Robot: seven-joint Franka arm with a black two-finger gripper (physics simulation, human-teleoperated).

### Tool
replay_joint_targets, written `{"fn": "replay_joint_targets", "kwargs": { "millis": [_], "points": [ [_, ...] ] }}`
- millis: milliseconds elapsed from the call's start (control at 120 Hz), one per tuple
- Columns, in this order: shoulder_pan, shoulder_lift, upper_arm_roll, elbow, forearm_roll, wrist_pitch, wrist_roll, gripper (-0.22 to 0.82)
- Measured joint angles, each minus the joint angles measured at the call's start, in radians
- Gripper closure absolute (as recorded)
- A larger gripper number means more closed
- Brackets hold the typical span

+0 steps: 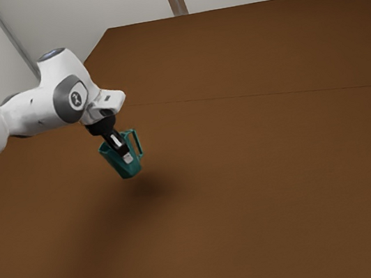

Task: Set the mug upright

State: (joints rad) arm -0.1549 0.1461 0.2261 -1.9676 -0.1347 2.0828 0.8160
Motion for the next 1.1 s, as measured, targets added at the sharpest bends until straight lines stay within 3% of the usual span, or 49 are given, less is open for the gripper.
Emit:
{"fn": "replay_joint_targets", "kwargs": {
  "millis": [267,567,742,867,975,1100],
  "points": [
    [-0.003,0.055,0.0,-0.086,0.221,0.227,-0.208,0.76],
    [-0.004,0.075,0.004,-0.127,0.251,0.312,-0.389,0.77],
    [-0.003,0.071,0.006,-0.133,0.241,0.315,-0.453,0.39],
    [-0.003,0.03,0.008,-0.106,0.24,0.284,-0.488,0.22],
    [-0.002,-0.018,0.007,0.044,0.244,0.178,-0.512,0.13],
    [0.018,-0.054,-0.044,0.333,0.248,-0.081,-0.54,0.07]
  ]
}}
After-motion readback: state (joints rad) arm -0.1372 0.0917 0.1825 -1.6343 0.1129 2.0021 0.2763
